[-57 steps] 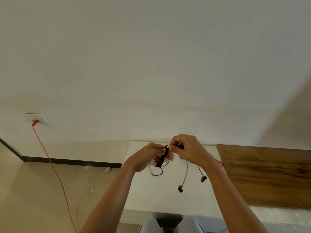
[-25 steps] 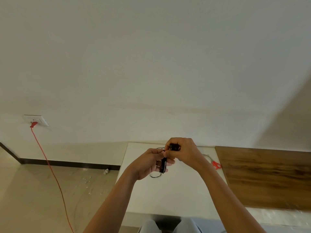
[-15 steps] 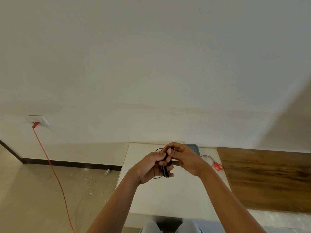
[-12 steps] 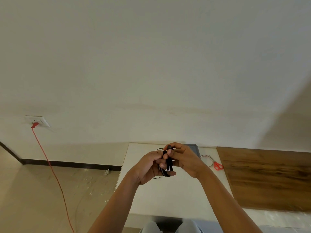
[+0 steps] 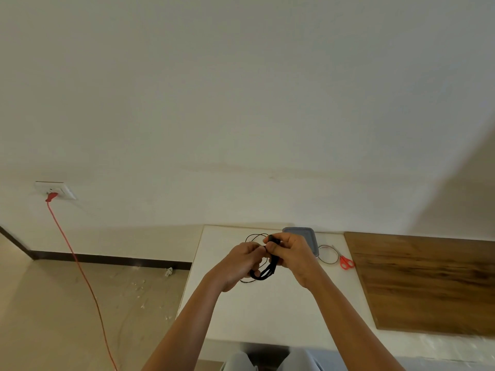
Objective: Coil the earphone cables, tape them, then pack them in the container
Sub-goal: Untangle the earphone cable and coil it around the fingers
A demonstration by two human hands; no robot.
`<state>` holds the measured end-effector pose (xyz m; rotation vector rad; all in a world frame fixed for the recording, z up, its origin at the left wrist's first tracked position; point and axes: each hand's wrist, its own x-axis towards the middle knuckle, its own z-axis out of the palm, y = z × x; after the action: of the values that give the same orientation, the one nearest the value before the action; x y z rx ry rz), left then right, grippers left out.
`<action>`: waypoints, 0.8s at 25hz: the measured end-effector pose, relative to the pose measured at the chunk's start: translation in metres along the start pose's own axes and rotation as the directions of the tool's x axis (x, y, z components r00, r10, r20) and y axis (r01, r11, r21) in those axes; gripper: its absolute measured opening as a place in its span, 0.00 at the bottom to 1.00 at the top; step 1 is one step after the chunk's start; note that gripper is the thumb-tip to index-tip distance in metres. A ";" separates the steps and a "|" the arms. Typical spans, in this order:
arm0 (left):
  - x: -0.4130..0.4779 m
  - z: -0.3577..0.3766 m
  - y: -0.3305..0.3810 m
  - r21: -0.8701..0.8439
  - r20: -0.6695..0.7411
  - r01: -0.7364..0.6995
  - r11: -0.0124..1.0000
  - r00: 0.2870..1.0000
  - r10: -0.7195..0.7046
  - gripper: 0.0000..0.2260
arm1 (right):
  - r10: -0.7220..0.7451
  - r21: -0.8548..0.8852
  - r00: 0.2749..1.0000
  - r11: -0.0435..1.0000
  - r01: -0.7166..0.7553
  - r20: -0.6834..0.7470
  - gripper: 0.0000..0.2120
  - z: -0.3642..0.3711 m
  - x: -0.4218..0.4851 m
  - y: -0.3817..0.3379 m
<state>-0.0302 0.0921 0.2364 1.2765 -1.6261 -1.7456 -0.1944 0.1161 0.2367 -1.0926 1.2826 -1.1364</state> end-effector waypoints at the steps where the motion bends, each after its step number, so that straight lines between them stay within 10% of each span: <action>1: 0.001 0.003 -0.004 0.068 -0.055 -0.008 0.998 0.998 0.012 0.11 | 0.030 0.013 1.000 0.999 -0.030 -0.001 0.04 0.001 0.001 0.004; 4: 0.005 0.015 -0.020 0.152 -0.172 -0.022 0.988 0.984 0.048 0.12 | 0.173 0.126 0.985 0.977 -0.174 0.021 0.04 0.003 0.005 0.019; 8: 0.013 0.025 -0.043 -0.207 -0.106 0.045 0.977 0.992 -0.068 0.10 | 0.313 0.193 0.942 0.923 -0.332 0.121 0.06 -0.003 0.013 0.043; 20: 0.111 0.042 -0.092 -0.208 -0.295 0.190 0.960 0.923 -0.246 0.12 | 0.240 0.116 0.967 0.966 -0.230 -0.081 0.08 -0.039 0.075 0.139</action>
<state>-0.0941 0.0446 0.1091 1.6062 -1.1590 -1.6570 -0.2336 0.0612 0.0890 -0.7922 1.3702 -1.0725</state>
